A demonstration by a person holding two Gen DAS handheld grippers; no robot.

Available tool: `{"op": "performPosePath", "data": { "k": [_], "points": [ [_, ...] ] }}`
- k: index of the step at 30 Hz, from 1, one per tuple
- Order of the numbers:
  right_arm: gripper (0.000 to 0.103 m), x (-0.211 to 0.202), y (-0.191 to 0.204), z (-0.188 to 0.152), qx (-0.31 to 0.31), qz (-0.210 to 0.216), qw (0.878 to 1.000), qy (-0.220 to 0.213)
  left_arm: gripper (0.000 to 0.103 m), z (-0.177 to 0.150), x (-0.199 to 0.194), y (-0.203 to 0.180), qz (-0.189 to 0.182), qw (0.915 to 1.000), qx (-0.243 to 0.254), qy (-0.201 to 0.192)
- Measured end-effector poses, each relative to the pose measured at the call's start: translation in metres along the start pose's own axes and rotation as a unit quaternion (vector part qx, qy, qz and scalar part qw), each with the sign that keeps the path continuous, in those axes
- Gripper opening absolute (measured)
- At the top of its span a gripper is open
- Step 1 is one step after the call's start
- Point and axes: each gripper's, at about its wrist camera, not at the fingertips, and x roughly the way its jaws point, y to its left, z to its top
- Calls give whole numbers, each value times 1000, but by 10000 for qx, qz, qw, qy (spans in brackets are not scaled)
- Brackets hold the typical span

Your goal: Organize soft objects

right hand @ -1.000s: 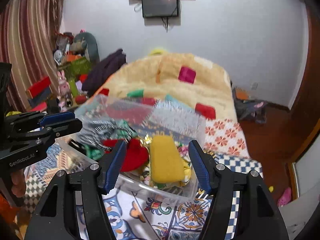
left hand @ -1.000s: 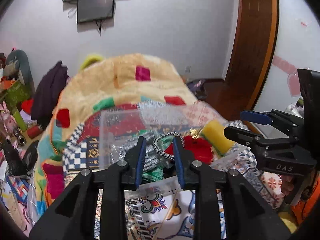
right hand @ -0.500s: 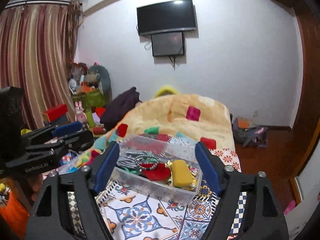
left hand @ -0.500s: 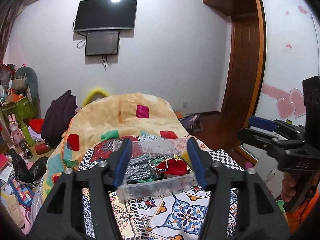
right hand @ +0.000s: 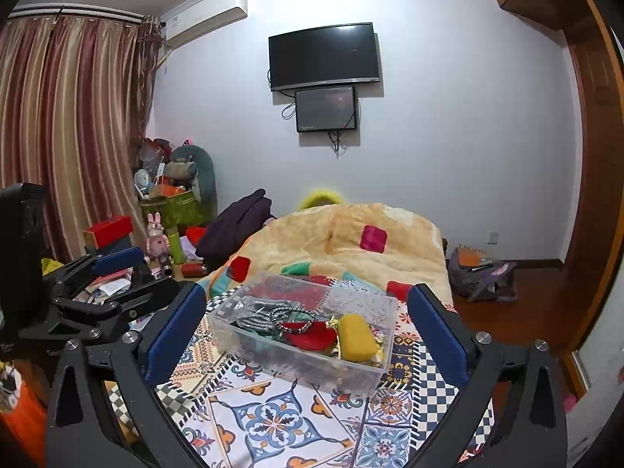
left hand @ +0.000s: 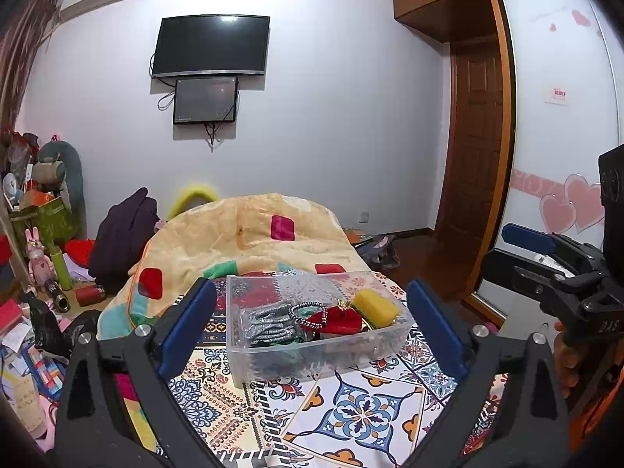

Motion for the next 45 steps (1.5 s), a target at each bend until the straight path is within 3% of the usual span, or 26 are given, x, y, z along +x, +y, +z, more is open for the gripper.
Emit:
{"op": "performPosePath", "data": {
  "k": [45],
  "points": [
    [103,-10,-5,-4,137,79,9999,-21,101,-4,-2,-4,-11,10000,-11,-32]
  ]
}}
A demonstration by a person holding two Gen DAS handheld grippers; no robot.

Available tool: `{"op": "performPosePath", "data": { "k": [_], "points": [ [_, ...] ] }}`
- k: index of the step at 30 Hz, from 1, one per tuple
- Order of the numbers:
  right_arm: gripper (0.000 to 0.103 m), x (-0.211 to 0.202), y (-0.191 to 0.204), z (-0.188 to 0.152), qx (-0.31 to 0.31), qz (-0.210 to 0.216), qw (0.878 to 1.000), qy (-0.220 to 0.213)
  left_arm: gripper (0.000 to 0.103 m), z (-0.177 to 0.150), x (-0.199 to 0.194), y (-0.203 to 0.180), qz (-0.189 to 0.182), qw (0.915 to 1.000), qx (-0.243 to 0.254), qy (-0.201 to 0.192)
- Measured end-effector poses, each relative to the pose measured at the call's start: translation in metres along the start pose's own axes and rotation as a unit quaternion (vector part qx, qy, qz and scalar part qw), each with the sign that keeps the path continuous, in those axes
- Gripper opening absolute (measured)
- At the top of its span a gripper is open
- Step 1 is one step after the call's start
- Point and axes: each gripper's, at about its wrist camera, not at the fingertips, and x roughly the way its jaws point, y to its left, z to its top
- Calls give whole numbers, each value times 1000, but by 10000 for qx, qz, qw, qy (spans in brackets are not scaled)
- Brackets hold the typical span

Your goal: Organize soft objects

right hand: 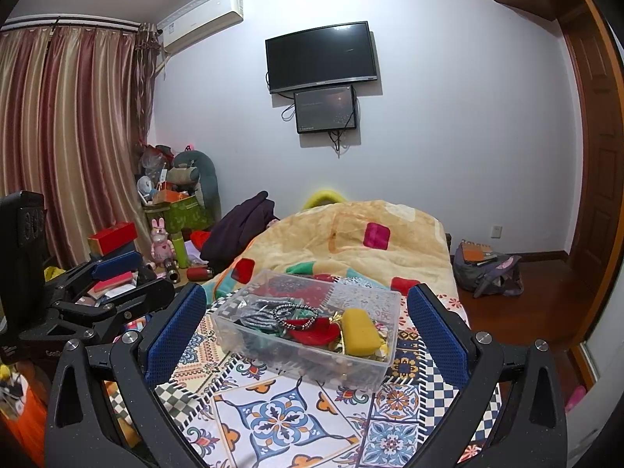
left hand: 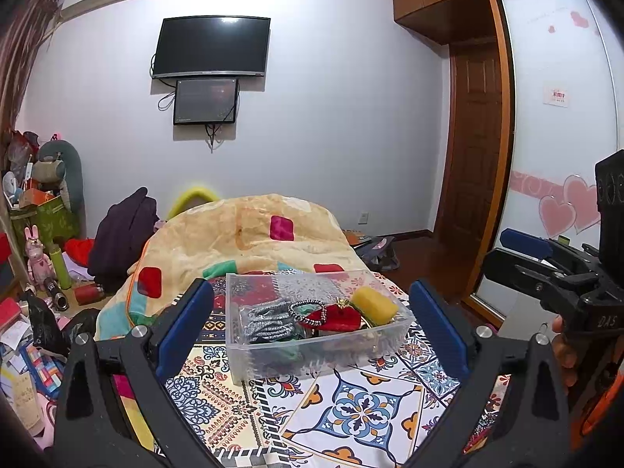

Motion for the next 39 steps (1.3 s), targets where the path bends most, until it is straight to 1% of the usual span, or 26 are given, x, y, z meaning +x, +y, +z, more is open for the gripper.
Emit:
{"op": "performPosePath", "data": {
  "k": [28,39],
  "points": [
    [103,-2,2,0,17,12,10000,0,102,-1,-1,0,54,10000,0,-41],
    [103,-1,8,-1,57,18,9999,90,102,-1,3,-1,15,9999,-83,64]
  ]
}}
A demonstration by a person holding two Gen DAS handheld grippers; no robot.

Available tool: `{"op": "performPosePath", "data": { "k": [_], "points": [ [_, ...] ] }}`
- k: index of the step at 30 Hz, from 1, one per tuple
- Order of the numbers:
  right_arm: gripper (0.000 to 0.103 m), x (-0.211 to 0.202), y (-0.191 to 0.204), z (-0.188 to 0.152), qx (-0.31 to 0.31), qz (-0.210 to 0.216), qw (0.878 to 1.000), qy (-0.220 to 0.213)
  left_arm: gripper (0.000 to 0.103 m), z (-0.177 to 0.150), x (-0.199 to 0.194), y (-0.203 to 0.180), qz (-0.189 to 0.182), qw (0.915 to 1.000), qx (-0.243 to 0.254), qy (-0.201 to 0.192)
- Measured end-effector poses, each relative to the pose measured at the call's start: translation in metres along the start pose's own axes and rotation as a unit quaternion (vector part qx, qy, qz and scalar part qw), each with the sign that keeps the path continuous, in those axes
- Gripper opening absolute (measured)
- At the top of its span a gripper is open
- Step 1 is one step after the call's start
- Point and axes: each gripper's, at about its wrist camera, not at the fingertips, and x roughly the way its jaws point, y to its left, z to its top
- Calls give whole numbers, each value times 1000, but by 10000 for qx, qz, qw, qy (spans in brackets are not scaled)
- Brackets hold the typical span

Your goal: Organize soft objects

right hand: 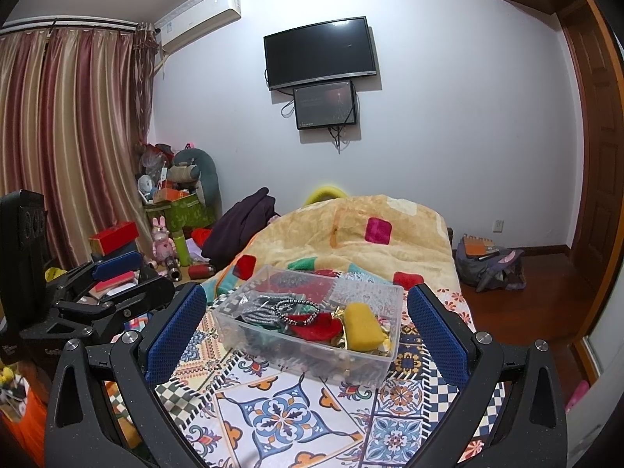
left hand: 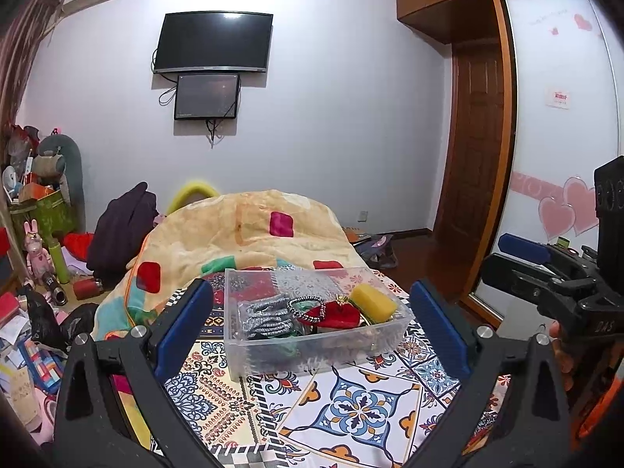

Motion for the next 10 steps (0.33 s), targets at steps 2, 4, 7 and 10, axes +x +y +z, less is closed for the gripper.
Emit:
{"op": "performPosePath", "data": {
  "k": [2,4,7,10],
  "points": [
    [103,1,2,0,5,-6,10000,22,102,0,0,0,-1,10000,-4,1],
    [103,3,2,0,20,-6,10000,45,102,0,0,0,12,10000,-6,1],
    [103,4,2,-2,50,-3,9999,87,102,0,0,0,9,10000,-12,6],
    [103,7,-1,-3,79,-5,9999,129,102,0,1,0,-11,10000,-22,26]
  ]
}}
